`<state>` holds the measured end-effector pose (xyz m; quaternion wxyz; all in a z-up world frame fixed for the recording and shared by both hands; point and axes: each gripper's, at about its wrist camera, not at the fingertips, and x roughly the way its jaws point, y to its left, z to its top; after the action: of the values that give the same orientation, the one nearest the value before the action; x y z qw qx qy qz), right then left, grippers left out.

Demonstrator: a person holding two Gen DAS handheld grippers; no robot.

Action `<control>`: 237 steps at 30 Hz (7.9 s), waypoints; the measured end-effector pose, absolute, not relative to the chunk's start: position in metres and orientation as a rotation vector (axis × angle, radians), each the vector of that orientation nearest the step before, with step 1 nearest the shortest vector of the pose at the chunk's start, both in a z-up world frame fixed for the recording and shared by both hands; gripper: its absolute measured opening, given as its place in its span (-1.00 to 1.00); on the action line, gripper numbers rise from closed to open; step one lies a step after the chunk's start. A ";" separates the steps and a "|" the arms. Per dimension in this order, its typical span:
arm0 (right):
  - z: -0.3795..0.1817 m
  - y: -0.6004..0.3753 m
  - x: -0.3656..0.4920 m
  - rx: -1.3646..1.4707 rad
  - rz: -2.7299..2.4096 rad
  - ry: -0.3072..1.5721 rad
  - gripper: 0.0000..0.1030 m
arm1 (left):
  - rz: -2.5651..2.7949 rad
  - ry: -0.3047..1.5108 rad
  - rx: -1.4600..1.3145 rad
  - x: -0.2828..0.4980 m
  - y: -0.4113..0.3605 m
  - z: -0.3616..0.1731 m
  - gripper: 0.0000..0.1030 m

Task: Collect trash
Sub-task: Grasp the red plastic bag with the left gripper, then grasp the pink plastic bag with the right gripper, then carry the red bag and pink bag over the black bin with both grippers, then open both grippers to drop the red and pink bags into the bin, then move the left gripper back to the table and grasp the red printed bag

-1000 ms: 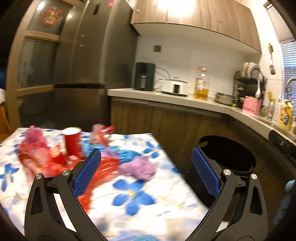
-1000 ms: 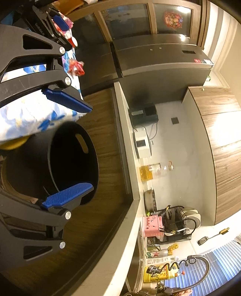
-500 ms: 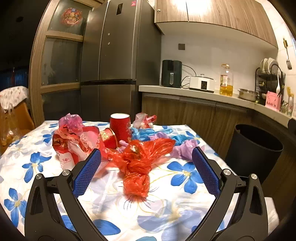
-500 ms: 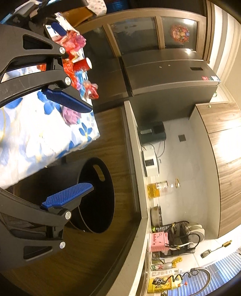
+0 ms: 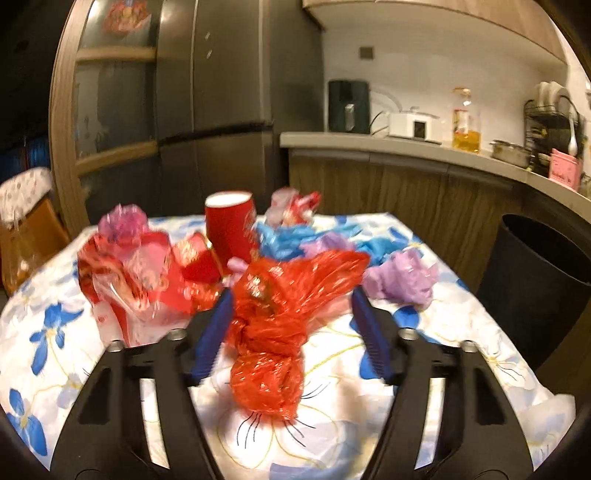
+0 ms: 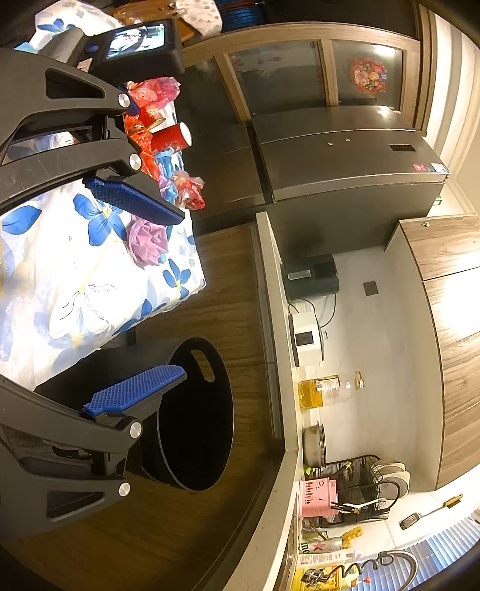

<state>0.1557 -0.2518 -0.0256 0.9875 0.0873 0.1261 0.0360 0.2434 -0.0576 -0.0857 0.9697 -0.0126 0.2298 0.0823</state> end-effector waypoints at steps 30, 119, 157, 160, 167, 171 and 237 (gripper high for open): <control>-0.053 -0.195 0.221 0.121 0.153 0.347 0.48 | 0.084 0.322 -0.172 0.181 -0.012 -0.049 -0.99; 0.021 -0.352 0.173 0.206 -0.057 0.204 -0.96 | -0.321 0.229 -0.062 0.227 -0.202 0.029 -0.99; 0.005 -0.384 0.227 0.229 -0.078 0.239 -0.96 | -0.453 0.304 -0.058 0.304 -0.270 -0.004 -0.98; 0.002 -0.386 0.232 0.231 -0.075 0.246 -0.95 | -0.468 0.317 -0.059 0.309 -0.273 -0.007 -0.98; -0.003 -0.388 0.236 0.239 -0.091 0.258 -0.37 | -0.495 0.342 -0.031 0.317 -0.278 -0.016 -0.96; -0.002 -0.392 0.233 0.246 -0.109 0.253 -0.33 | -0.469 0.362 -0.046 0.322 -0.271 -0.021 -0.70; -0.030 -0.135 0.183 0.121 0.350 0.350 0.46 | 0.272 0.454 -0.278 0.184 0.099 -0.080 -0.89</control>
<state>0.1832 -0.1352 -0.0299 0.9677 0.0601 0.1731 0.1733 0.1838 0.0990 -0.0805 0.9557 -0.1368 0.2235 0.1339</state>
